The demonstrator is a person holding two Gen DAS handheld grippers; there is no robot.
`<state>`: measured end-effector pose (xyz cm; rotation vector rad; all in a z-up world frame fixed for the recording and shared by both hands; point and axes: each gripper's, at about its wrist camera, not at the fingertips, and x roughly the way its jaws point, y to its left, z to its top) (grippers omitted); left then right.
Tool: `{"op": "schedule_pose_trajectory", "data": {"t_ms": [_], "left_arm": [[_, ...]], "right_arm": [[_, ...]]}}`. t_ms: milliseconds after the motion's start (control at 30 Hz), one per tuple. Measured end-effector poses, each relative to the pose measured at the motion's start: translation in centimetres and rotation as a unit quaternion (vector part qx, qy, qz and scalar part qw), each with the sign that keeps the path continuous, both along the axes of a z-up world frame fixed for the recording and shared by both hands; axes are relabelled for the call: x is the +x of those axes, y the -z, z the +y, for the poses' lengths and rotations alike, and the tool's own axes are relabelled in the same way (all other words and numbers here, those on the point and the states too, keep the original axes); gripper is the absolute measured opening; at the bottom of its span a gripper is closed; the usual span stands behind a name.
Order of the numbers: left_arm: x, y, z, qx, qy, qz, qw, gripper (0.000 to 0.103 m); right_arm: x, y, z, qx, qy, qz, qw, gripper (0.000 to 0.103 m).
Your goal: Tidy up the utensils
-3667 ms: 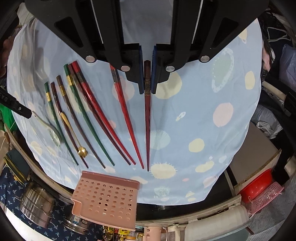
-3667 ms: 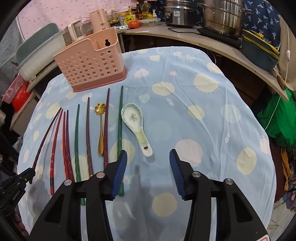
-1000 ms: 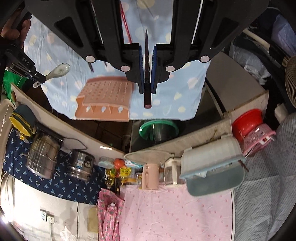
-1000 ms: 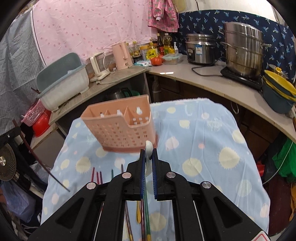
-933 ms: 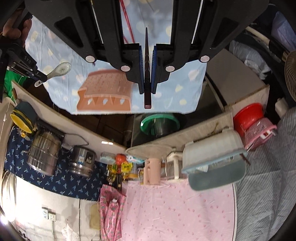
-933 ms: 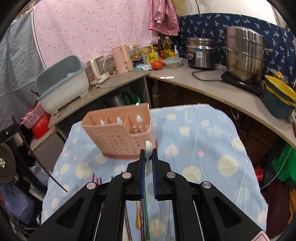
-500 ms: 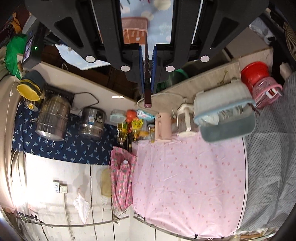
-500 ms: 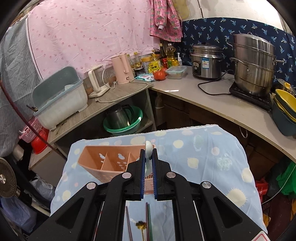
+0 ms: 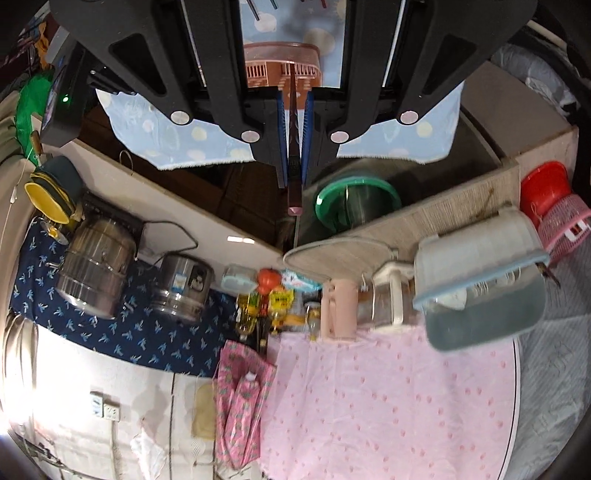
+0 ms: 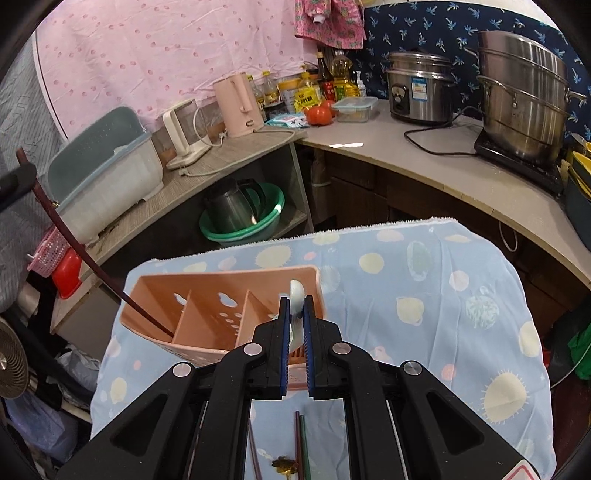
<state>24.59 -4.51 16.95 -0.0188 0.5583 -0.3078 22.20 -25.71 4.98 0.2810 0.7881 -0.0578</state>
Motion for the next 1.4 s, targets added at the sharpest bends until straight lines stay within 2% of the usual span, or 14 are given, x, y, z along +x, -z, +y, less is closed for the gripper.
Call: {"op": "schedule_pose_trajectory", "data": {"t_ms": [100, 133, 167, 233, 600, 833, 1200, 1400], "left_arm": [[0.4, 1.9, 0.4, -0.005, -0.01, 0.008, 0.9999, 0.008], [0.5, 2.3, 0.5, -0.005, -0.015, 0.008, 0.9998, 0.013], [0.5, 2.8, 0.7, -0.001, -0.023, 0.008, 0.9997, 0.03], [0.4, 3.2, 1.0, 0.004, -0.037, 0.003, 0.9993, 0.051], [-1.6, 5.0, 2.3, 0.008, -0.047, 0.027, 0.9985, 0.052], [-5.4, 7.3, 3.3, 0.011, -0.045, 0.05, 0.9977, 0.052], [-12.6, 15.5, 5.3, 0.022, -0.047, 0.146, 0.9879, 0.052], [-16.2, 18.8, 5.6, 0.032, -0.045, 0.182, 0.9818, 0.051]], "right_arm": [[0.0, 0.9, 0.1, -0.009, 0.005, 0.007, 1.0, 0.01], [-0.2, 0.9, 0.1, -0.012, 0.009, 0.003, 1.0, 0.011], [-0.4, 1.0, 0.0, -0.018, 0.014, 0.002, 1.0, 0.014], [-0.8, 1.0, -0.1, -0.02, 0.017, -0.001, 1.0, 0.018], [-3.9, 0.5, -0.2, -0.012, 0.019, -0.009, 1.0, 0.021], [-8.7, 1.2, 0.4, -0.02, 0.012, 0.001, 1.0, 0.021], [-17.1, 6.1, 1.4, -0.02, -0.001, 0.062, 0.998, 0.021], [-20.4, 8.0, 2.5, -0.025, -0.01, 0.084, 0.996, 0.021]]}}
